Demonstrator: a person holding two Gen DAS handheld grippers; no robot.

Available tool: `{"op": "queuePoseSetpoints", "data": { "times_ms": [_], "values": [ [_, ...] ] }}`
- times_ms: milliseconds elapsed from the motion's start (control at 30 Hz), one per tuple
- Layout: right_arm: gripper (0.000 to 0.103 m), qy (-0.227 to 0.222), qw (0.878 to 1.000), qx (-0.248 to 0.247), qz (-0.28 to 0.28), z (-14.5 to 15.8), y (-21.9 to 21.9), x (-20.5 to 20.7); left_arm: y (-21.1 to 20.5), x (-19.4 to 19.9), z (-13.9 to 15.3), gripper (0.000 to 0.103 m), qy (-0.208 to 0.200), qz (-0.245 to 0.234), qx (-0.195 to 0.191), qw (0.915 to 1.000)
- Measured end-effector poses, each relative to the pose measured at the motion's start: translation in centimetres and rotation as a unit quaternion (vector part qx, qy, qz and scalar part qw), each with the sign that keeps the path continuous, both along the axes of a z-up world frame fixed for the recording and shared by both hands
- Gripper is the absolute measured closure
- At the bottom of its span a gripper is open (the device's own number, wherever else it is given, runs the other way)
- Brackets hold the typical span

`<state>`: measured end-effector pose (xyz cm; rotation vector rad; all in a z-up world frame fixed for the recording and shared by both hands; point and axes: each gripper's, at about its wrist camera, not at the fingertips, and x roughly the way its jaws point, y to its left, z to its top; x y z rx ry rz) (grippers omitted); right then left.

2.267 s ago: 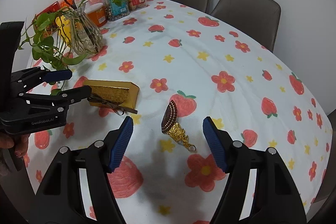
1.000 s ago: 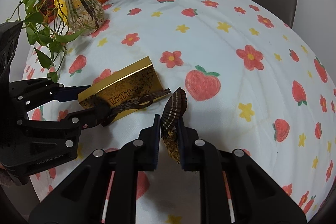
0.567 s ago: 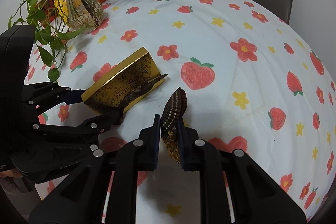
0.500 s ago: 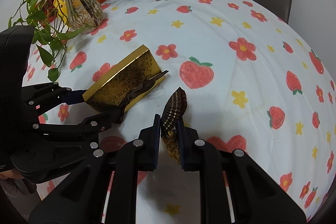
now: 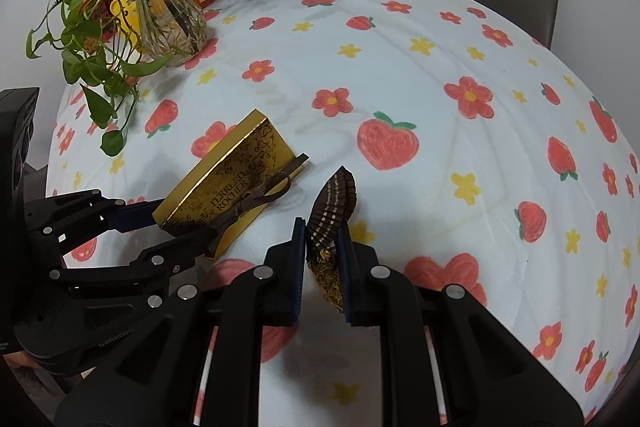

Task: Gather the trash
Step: 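Lift the gold box with the left tool while the right tool lifts the wrapper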

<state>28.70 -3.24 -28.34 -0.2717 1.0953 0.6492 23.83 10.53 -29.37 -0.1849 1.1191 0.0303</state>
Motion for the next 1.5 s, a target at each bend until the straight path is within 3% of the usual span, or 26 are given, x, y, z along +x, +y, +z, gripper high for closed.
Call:
{"op": "queuePoseSetpoints", "data": {
  "times_ms": [433, 800, 1000, 1300, 1500],
  "values": [
    [0.089, 0.005, 1.000, -0.002, 0.011, -0.1, 0.3, -2.8, 1.2, -3.9, 0.8, 0.063, -0.006, 0.035, -0.016, 0.9992],
    [0.089, 0.005, 1.000, -0.001, 0.015, 0.1, 0.5, -5.6, 1.7, -7.1, 1.6, 0.065, -0.016, 0.043, -0.025, 0.9986],
    [0.089, 0.007, 1.000, -0.004, 0.016, -0.1, 0.6, -6.7, 1.5, -7.7, 0.6, 0.065, -0.007, 0.032, -0.020, 0.9993],
    [0.089, 0.004, 1.000, -0.007, 0.009, 0.1, -0.1, -7.2, 0.6, -6.3, 0.0, 0.058, -0.004, 0.008, 0.001, 1.0000],
    [0.089, 0.002, 1.000, -0.008, -0.002, 0.3, -1.0, -6.9, 0.0, -4.3, -1.0, 0.044, 0.012, -0.006, 0.018, 0.9997]
  ]
}}
